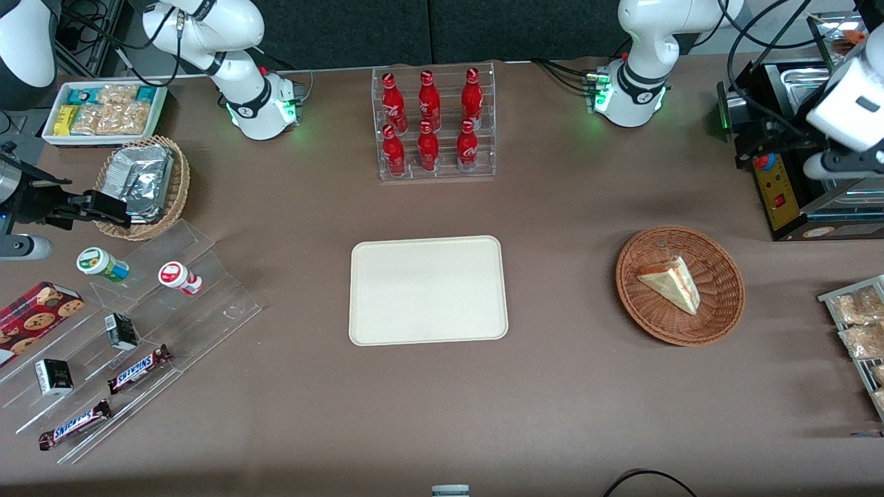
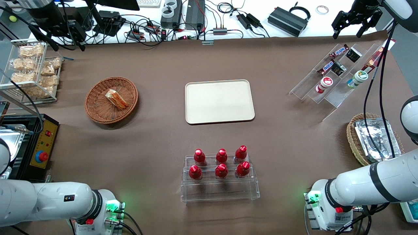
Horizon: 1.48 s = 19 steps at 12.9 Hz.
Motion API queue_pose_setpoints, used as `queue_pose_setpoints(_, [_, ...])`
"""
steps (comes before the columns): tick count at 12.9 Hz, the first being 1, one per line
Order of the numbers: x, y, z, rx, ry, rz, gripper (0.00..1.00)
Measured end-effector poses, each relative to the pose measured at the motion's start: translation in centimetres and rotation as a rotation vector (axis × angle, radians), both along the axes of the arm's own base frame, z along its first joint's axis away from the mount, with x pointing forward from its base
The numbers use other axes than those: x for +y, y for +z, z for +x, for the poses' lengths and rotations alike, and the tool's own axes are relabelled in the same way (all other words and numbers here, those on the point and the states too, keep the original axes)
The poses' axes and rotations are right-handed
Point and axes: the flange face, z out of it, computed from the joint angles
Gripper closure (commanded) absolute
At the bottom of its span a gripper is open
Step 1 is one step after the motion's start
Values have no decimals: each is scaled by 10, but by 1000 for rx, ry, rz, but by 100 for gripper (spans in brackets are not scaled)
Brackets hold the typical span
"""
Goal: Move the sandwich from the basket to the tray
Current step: 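Move the left gripper down over the wrapped sandwich in the wicker basket, then close the left gripper on the sandwich and lift it from the basket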
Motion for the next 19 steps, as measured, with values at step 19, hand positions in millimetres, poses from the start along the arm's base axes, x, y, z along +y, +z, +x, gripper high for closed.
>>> queue_pose_setpoints(19, [36, -351, 52, 28, 675, 29, 0])
